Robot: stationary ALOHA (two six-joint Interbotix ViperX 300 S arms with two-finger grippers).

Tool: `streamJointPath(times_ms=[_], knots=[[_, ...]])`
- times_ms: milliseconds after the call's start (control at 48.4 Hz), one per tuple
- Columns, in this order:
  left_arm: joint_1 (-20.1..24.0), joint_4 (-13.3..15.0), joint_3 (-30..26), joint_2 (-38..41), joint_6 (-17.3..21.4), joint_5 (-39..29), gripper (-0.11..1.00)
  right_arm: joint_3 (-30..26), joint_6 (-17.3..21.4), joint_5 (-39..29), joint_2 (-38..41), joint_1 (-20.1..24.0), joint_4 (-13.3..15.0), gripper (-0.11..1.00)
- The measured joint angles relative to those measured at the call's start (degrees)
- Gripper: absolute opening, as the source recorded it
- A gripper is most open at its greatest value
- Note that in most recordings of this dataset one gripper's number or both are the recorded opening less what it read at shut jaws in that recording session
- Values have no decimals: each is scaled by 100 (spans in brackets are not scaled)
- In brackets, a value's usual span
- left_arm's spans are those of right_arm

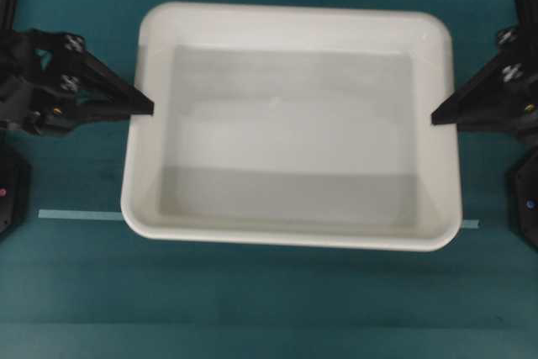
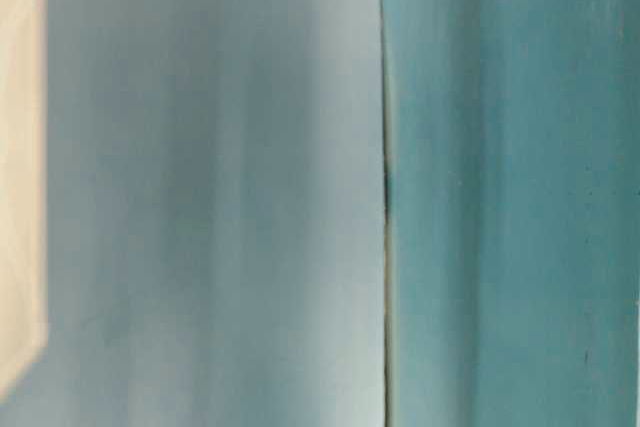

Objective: Lift the white case with both hands.
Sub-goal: 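Lower the tray back onto the table with both grippers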

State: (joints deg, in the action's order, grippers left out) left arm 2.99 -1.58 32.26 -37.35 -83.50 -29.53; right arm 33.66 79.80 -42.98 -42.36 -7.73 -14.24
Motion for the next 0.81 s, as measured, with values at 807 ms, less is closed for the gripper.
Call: streamJointPath(times_ms=[807], knots=[[97, -9, 2136, 721, 0, 1863, 8, 1925, -369, 1969, 967, 325, -9, 11]])
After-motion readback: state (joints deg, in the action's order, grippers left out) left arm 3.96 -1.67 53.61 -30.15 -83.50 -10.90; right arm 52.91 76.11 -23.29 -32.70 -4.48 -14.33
